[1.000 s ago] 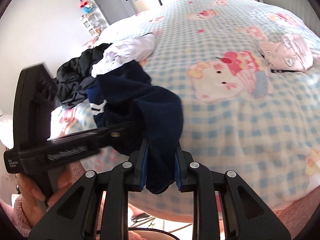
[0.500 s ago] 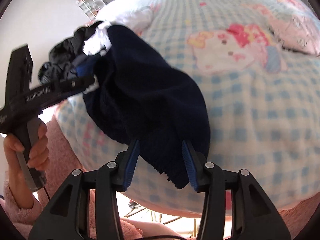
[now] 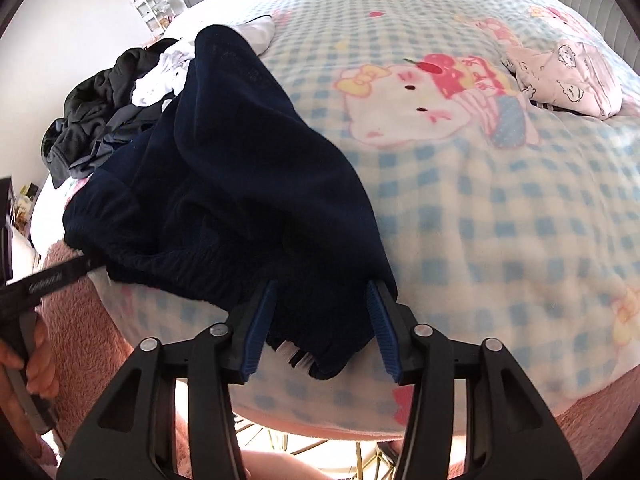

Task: Fold clothes
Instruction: 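Lift the navy pants with both grippers and lay them flat on the duvet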

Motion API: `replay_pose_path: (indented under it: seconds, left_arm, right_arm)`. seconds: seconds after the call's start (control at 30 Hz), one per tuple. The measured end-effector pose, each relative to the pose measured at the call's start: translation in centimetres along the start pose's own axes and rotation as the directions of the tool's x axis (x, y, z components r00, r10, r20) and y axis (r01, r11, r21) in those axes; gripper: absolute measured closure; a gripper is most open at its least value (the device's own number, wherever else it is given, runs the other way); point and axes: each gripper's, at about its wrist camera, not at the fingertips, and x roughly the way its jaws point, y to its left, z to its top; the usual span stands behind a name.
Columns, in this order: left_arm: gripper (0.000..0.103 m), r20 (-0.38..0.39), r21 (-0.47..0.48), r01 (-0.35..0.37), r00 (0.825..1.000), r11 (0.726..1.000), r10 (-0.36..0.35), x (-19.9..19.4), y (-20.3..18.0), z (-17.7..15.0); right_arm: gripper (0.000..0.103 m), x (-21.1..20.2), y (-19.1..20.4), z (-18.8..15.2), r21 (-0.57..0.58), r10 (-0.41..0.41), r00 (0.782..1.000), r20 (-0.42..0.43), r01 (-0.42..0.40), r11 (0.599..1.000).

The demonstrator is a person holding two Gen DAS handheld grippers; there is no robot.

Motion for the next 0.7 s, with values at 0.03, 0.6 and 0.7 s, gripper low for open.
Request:
replay_pose_path:
  seconds: [0.03, 0.6, 0.7]
  left_arm:
    - [0.070, 0.014, 0.007, 0.006, 1.000, 1.000, -0.006, -0.4, 0.0, 0.1]
    - [0.054, 0.133, 0.027, -0.135, 0.982, 0.990, 0.131, -3.5, 2.0, 0.5]
    - [0.059, 0.138, 0.069, -0.122, 0.984, 0.990, 0.111, -3.4, 1.1, 0.2]
  right_arm:
    - [0.049, -0.2, 0.0, -0.2, -0.001, 0.006, 1.000, -0.003, -0.006, 1.000]
    - [0.030, 0.4, -3.3, -1.4, 0.094, 0.063, 0.995, -0.073, -0.056, 0.994]
    - [0.031, 0.8, -4.3, -1.8, 0.142, 0.108, 0.991, -0.084, -0.096, 0.985]
